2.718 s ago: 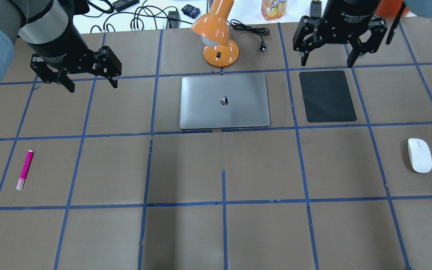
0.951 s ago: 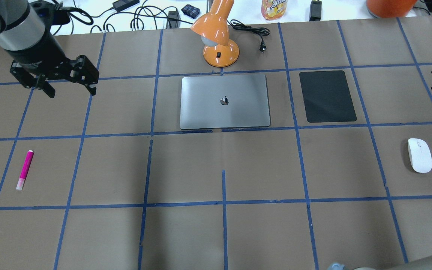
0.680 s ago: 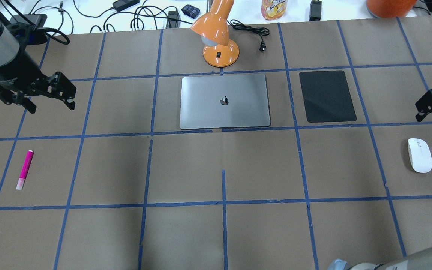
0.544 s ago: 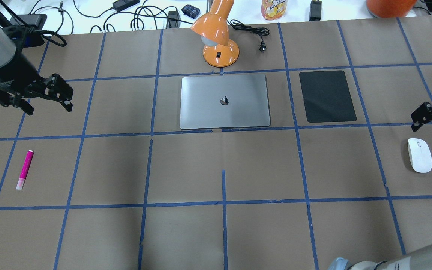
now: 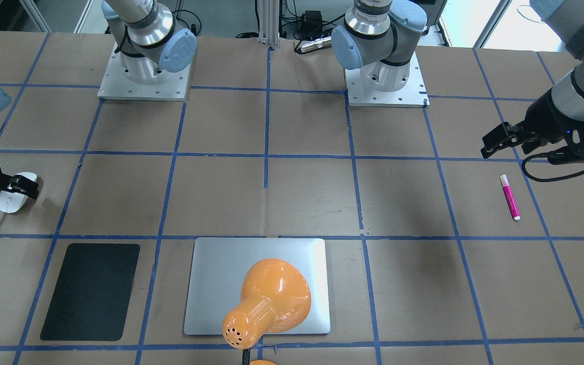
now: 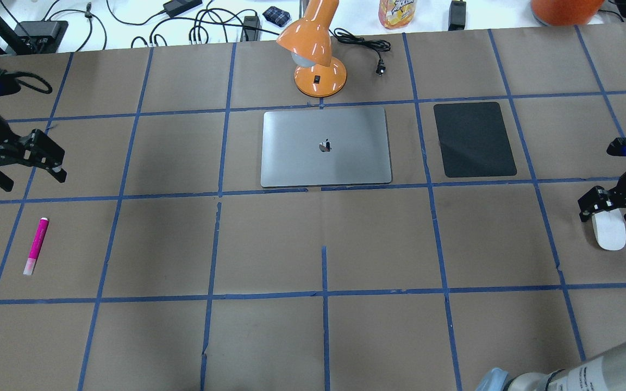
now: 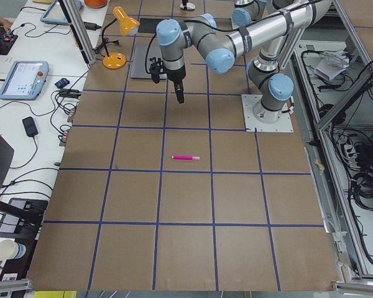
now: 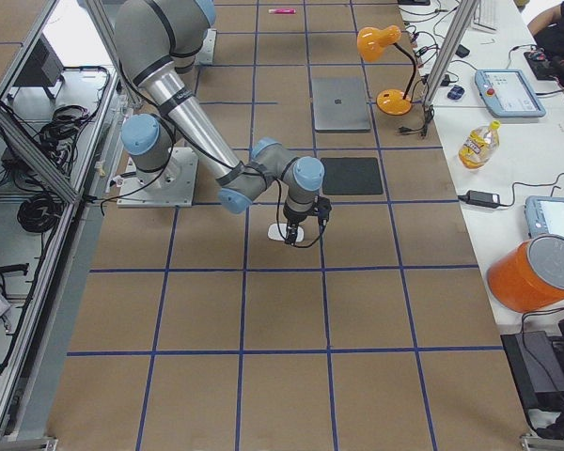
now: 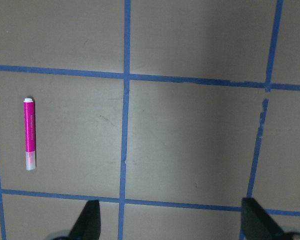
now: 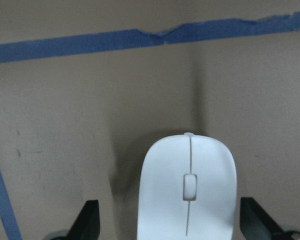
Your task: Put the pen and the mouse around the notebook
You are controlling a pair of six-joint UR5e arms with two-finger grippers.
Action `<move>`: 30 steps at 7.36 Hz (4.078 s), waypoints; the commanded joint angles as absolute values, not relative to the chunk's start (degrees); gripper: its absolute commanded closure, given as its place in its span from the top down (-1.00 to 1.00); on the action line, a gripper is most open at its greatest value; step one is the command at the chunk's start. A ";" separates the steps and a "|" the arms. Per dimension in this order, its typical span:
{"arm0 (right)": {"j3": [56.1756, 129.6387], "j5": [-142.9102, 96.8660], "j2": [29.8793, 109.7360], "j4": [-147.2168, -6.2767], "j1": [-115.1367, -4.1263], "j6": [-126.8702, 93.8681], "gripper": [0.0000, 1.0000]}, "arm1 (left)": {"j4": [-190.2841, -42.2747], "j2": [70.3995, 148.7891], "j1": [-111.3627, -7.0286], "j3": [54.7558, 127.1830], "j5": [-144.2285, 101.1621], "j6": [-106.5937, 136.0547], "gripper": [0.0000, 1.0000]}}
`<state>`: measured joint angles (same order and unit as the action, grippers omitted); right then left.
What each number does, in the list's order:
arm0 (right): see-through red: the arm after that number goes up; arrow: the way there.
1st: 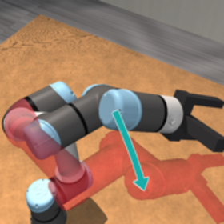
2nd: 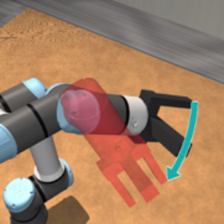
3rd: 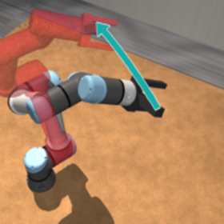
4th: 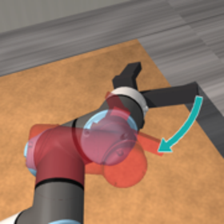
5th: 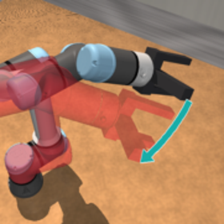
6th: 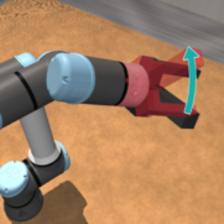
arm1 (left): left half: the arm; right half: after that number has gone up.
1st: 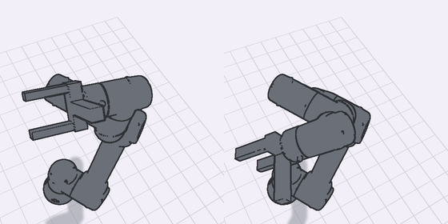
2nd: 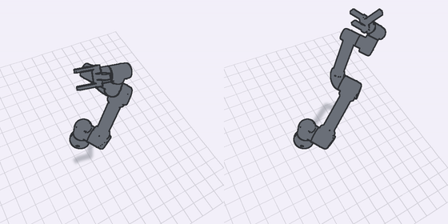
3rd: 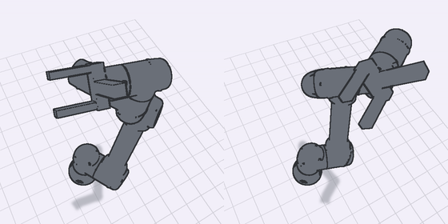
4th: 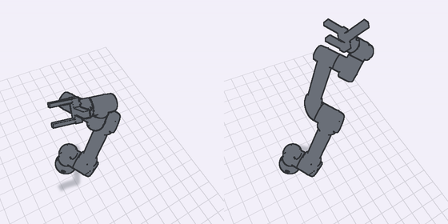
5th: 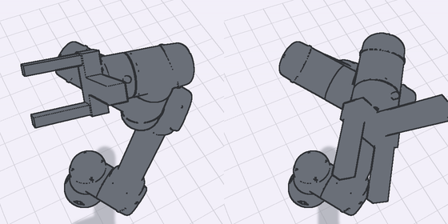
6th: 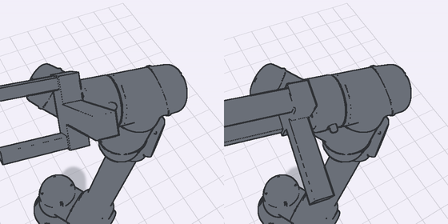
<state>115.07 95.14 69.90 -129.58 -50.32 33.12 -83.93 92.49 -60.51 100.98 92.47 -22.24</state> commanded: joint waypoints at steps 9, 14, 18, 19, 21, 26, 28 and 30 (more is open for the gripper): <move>109.99 94.66 72.15 -123.26 -53.93 32.87 -0.09 | -43.69 108.97 -43.77 118.12 91.41 -45.62 1.00; 91.52 93.87 62.42 -116.89 -77.22 19.83 -0.04 | -44.12 109.42 -43.68 118.48 91.67 -46.14 0.10; 85.35 92.37 54.42 -117.42 -78.66 15.49 0.04 | -44.21 109.86 -42.90 118.48 91.85 -46.14 -0.91; 85.17 92.29 54.23 -117.51 -78.66 15.38 0.05 | -44.64 108.38 -43.06 118.56 92.11 -45.71 -0.91; 85.25 92.20 54.05 -117.42 -78.66 15.12 0.15 | -50.25 105.75 -43.77 117.86 92.20 -44.22 -0.91; 85.25 90.35 53.00 -117.51 -78.66 14.41 0.20 | -63.34 92.66 -56.66 120.31 91.24 -12.75 -0.91; 84.90 90.35 53.00 -117.33 -78.66 14.33 0.83 | -63.63 88.09 -68.05 122.42 90.88 5.36 -0.91; 84.38 91.05 54.83 -115.33 -78.49 14.06 0.97 | -62.76 89.28 -80.80 122.34 90.97 29.23 -0.91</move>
<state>84.77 90.58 53.60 -116.78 -78.62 14.20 -63.33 88.69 -72.87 122.24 90.92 14.44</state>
